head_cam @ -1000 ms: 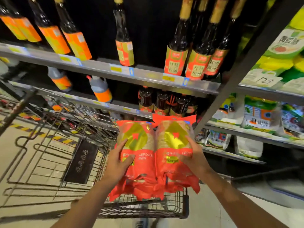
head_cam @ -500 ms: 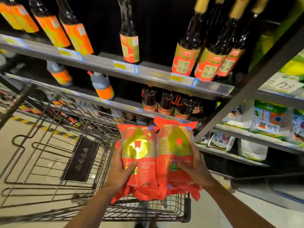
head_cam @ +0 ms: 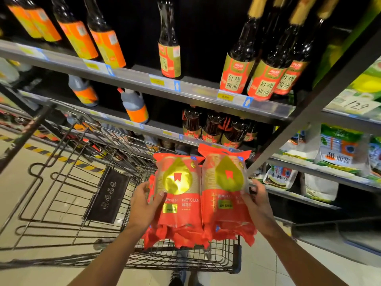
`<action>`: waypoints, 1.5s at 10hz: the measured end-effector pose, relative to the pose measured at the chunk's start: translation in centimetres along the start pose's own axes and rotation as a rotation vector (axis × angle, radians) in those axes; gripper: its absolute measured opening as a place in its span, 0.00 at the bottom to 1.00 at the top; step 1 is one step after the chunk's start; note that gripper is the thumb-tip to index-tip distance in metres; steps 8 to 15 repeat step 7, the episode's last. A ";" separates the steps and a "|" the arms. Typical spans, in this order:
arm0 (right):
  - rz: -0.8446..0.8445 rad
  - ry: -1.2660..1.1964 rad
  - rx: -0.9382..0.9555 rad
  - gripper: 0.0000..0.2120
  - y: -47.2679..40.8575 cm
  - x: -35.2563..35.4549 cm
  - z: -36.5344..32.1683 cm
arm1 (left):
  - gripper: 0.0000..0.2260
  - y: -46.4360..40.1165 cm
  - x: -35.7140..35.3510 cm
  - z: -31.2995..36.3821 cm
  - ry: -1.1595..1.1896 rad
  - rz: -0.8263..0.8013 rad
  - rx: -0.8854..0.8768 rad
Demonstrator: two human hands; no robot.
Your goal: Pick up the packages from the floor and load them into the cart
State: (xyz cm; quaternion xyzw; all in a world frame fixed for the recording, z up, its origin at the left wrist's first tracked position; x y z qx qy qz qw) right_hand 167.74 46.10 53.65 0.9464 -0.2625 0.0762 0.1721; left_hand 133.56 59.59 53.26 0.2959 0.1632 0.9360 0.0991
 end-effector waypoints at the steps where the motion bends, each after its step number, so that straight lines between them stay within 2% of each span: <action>1: 0.061 0.231 0.063 0.17 0.1 0.6 -0.4 | 0.25 0.9 1.1 1.2 -0.146 0.047 -0.053; 2: 0.089 0.352 0.035 0.20 -0.4 0.8 0.3 | 0.13 2.3 2.1 1.8 -0.183 0.091 -0.039; 3: 0.105 0.368 0.040 0.20 -0.6 0.6 0.1 | 0.10 3.8 3.1 1.9 -0.193 0.097 -0.052; 4: 0.129 0.334 0.010 0.20 0.9 0.1 -0.3 | 0.13 5.5 4.7 0.5 -0.294 0.084 -0.065; 5: 0.189 0.352 0.043 0.15 2.4 0.0 -1.6 | 0.16 6.0 6.6 -0.5 -0.320 0.053 -0.100; 6: 0.266 0.336 0.071 0.09 4.1 0.0 -5.1 | 0.11 5.3 9.0 -0.6 -0.326 0.027 -0.168; 7: 0.336 0.334 0.149 0.09 6.6 -2.0 -9.0 | 0.15 3.9 12.8 -0.3 -0.272 0.065 -0.268; 15: 0.336 0.334 0.149 0.09 6.6 -2.0 -9.0 | 0.15 3.9 12.8 -0.3 -0.272 0.065 -0.268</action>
Point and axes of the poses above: each hand's wrist, its own y-axis away from the middle knuckle, its own x-axis out of the back of the hand, z = x × y, the point moved 5 cm from there along -y, towards the middle knuckle, and after that the axes turned 3 degrees about -y, right-handed, at the moved point
